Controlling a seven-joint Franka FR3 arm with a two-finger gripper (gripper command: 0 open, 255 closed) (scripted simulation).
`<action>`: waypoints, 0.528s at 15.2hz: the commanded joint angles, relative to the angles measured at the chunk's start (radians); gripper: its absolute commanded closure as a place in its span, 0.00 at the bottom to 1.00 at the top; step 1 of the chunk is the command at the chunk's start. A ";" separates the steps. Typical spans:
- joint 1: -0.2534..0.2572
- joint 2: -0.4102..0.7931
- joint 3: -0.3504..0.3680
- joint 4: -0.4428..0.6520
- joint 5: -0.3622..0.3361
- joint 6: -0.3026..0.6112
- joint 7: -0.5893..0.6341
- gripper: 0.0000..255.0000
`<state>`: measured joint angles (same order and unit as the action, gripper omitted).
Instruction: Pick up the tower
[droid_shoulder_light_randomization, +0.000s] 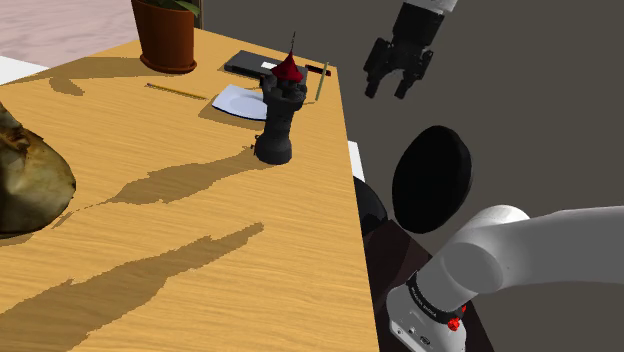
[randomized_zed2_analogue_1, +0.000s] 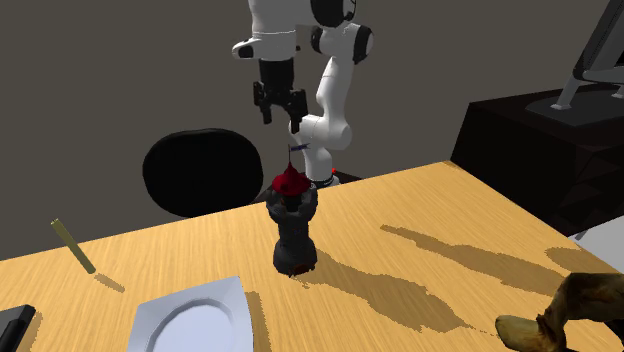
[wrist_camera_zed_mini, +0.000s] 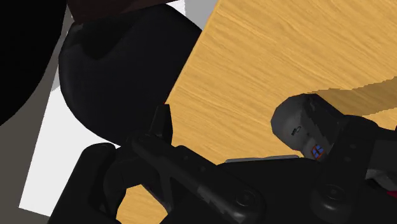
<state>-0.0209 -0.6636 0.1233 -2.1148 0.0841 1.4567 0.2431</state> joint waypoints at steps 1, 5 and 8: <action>-0.014 0.047 0.045 0.057 0.014 0.002 0.094 0.00; -0.041 0.156 0.140 0.195 0.025 -0.002 0.284 0.00; -0.062 0.254 0.212 0.318 0.012 -0.014 0.431 0.00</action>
<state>-0.0758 -0.4391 0.3135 -1.8329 0.1001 1.4463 0.6214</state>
